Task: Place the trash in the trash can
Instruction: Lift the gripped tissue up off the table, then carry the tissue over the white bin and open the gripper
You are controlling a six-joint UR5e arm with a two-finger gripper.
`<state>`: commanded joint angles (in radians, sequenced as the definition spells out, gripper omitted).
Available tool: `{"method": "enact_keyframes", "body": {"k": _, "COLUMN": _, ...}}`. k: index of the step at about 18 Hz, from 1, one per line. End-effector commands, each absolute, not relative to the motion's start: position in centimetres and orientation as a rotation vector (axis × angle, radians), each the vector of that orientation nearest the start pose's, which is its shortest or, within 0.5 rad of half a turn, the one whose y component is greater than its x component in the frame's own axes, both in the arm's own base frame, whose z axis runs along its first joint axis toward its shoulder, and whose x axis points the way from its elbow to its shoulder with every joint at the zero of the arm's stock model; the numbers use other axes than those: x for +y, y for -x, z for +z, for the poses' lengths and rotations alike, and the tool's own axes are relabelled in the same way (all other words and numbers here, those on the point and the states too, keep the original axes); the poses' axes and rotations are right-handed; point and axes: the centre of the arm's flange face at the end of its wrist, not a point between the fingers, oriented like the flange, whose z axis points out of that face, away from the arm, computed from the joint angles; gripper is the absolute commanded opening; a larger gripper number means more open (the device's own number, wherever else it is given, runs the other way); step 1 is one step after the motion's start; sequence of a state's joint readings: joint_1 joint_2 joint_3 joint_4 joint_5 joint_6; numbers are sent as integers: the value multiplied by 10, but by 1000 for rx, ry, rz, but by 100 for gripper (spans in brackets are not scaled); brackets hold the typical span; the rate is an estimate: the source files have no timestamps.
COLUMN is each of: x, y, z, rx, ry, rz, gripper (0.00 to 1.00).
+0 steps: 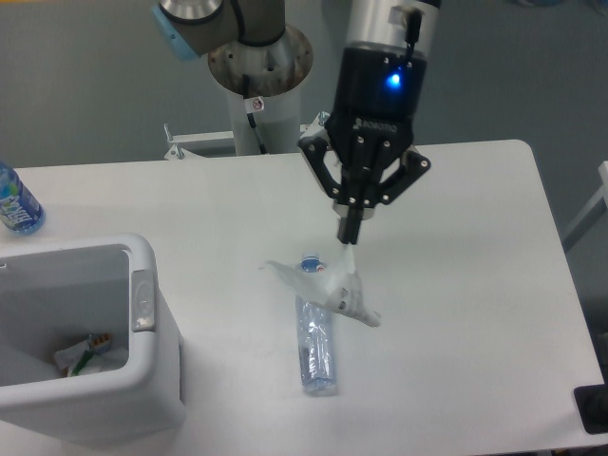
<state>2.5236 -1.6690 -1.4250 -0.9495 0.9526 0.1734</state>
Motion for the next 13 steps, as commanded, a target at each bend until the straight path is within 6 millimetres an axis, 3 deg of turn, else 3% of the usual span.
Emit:
{"method": "enact_keyframes", "body": {"k": 3, "x": 508, "y": 309, "z": 594, "rx": -587, "ry": 2213, "rz": -262, "gripper": 0}}
{"method": "enact_keyframes", "body": {"k": 13, "x": 563, "y": 228, "z": 556, "rx": -436, "ry": 2310, "rz": -392, "gripper": 0}}
